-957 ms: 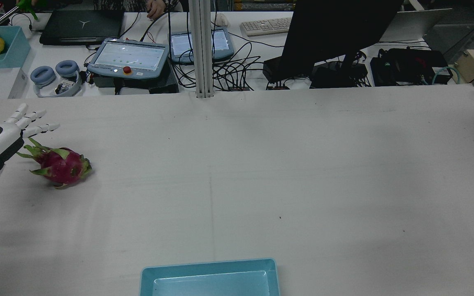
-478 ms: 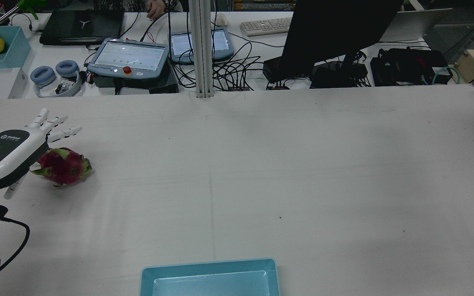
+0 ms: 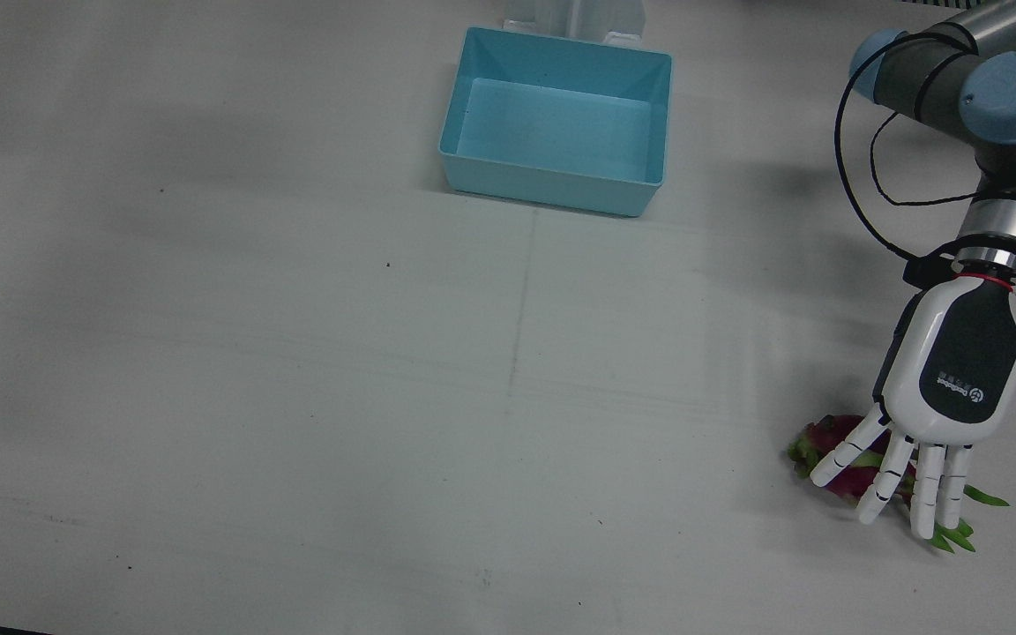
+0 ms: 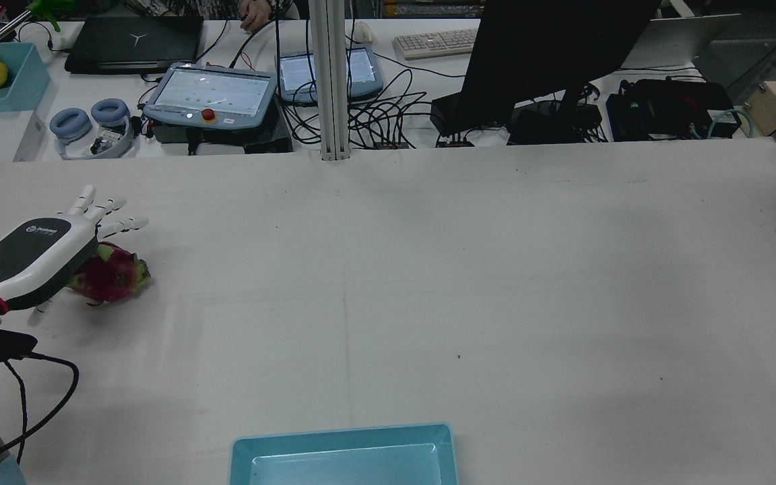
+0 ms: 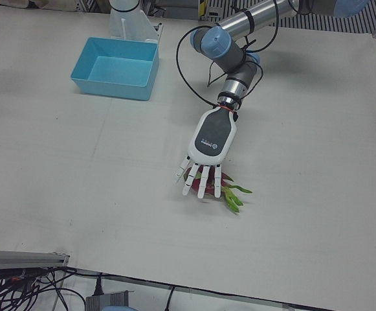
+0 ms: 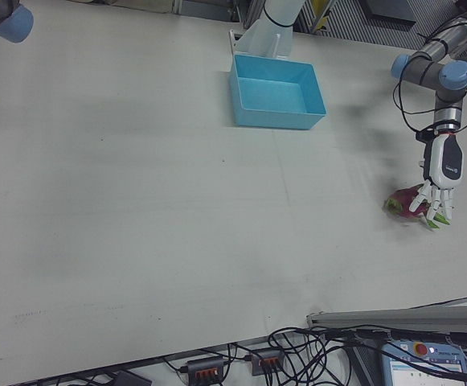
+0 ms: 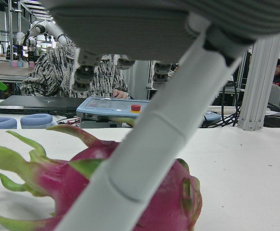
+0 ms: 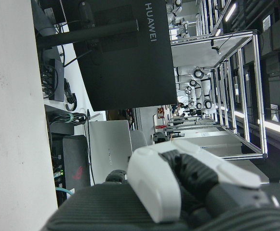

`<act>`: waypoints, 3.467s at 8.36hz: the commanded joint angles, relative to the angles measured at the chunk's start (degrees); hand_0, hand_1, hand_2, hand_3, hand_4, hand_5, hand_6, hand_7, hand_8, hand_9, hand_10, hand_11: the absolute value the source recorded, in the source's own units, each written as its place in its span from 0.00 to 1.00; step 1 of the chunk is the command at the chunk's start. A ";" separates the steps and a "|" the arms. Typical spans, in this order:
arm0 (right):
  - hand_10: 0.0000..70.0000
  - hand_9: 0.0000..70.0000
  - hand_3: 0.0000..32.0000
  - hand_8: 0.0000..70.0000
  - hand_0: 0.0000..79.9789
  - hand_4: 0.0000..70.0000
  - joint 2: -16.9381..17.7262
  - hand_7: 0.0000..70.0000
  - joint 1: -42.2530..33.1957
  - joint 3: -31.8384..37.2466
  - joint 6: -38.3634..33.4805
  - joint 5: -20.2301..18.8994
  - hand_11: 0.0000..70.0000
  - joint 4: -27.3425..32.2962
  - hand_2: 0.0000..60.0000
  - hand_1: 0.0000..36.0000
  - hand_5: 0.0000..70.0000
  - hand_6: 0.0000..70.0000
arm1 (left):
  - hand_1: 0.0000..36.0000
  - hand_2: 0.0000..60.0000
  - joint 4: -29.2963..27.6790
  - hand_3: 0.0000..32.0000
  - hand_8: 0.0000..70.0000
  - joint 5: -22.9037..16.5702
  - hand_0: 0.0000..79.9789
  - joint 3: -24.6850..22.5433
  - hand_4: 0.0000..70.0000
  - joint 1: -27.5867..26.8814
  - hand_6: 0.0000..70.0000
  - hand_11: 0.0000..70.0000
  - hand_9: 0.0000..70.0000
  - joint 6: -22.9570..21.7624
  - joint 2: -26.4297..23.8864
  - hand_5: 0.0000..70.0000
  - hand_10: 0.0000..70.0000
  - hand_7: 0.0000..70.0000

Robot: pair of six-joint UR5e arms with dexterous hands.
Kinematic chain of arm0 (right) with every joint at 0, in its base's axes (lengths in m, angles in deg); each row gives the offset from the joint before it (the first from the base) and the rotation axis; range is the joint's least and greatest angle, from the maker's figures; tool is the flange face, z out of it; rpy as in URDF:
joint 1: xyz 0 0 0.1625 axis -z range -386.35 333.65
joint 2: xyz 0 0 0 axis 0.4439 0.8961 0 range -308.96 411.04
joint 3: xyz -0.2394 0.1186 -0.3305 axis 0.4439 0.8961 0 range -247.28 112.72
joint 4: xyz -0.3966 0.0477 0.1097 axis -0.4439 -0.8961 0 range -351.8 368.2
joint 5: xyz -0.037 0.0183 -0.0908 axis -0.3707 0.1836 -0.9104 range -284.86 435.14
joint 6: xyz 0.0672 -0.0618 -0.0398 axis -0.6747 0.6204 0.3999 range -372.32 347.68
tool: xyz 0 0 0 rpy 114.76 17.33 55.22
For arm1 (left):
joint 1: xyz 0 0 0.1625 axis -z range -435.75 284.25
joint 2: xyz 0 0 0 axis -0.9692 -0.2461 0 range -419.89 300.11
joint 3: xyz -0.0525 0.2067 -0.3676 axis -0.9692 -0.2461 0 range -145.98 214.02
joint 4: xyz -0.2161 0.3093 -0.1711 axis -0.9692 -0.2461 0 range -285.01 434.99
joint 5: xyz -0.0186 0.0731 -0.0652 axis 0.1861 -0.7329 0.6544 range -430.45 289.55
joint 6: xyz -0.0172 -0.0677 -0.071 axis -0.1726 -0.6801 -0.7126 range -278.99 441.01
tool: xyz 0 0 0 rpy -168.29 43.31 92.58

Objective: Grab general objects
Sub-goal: 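Move the left hand down over the pink dragon fruit, then close the left hand's fingers around the dragon fruit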

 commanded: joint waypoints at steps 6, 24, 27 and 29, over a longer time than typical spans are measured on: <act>0.00 0.00 0.00 0.00 0.00 0.00 0.00 0.00 0.00 0.00 0.00 0.00 0.00 0.00 0.00 0.00 0.00 0.00 | 1.00 1.00 -4.71 0.33 0.00 0.01 1.00 11.22 0.00 -0.14 0.00 0.00 0.05 0.40 -5.25 0.65 0.00 0.33; 0.00 0.00 0.00 0.00 0.00 0.00 0.00 0.00 0.00 0.00 0.00 0.00 0.00 0.00 0.00 0.00 0.00 0.00 | 1.00 1.00 -7.09 0.00 0.07 0.80 1.00 15.81 0.54 -0.23 0.43 0.26 0.27 0.49 -5.71 1.00 0.13 1.00; 0.00 0.00 0.00 0.00 0.00 0.00 0.00 0.00 0.00 0.00 0.00 0.00 0.00 0.00 0.00 0.00 0.00 0.00 | 1.00 1.00 -7.17 0.00 0.15 0.80 1.00 15.81 0.77 -0.23 0.83 0.69 0.27 0.49 -5.71 1.00 0.44 1.00; 0.00 0.00 0.00 0.00 0.00 0.00 0.00 0.00 0.00 0.00 0.00 0.00 0.00 0.00 0.00 0.00 0.00 0.00 | 1.00 1.00 -7.17 0.00 0.53 1.85 1.00 15.72 0.89 -0.23 1.00 1.00 0.62 0.49 -5.71 1.00 0.93 1.00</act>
